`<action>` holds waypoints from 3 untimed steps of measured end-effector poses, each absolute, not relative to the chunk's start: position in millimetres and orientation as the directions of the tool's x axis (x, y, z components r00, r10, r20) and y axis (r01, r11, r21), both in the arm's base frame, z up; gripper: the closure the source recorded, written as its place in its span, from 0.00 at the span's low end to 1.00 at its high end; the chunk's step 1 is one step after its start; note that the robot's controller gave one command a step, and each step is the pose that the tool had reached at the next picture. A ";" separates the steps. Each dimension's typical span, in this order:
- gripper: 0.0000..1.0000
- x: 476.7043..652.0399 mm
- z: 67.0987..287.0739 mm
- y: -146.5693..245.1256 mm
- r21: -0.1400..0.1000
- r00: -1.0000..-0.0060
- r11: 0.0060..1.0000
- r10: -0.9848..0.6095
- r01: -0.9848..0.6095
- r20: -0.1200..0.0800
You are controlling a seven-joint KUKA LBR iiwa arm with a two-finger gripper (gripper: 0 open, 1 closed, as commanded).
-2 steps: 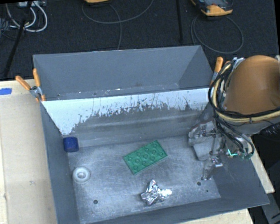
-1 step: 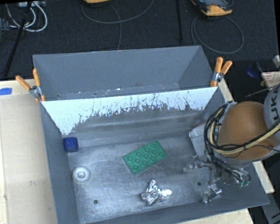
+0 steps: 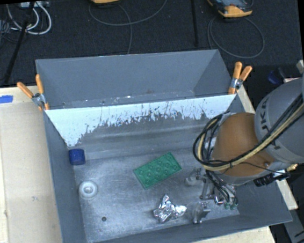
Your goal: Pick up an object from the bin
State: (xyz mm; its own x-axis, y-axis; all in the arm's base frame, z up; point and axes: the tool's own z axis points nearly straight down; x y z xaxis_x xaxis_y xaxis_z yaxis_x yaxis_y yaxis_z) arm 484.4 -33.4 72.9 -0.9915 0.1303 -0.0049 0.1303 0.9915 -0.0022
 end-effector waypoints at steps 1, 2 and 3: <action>0.00 499.3 73.6 65.2 -0.001 -0.998 0.999 -0.054 -0.054 -0.010; 1.00 497.9 74.0 65.9 0.001 -0.998 0.998 -0.056 -0.056 -0.003; 1.00 496.3 154.9 52.0 0.000 -0.998 0.998 -0.056 -0.056 -0.007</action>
Offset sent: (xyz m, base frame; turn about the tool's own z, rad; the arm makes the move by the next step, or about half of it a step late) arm 0.0114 0.0979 -0.0029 -0.1808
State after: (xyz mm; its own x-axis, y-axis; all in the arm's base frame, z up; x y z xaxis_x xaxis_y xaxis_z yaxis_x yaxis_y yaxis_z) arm 496.3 52.0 154.9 -0.9984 -0.0561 -0.0068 -0.0561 0.9984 -0.0002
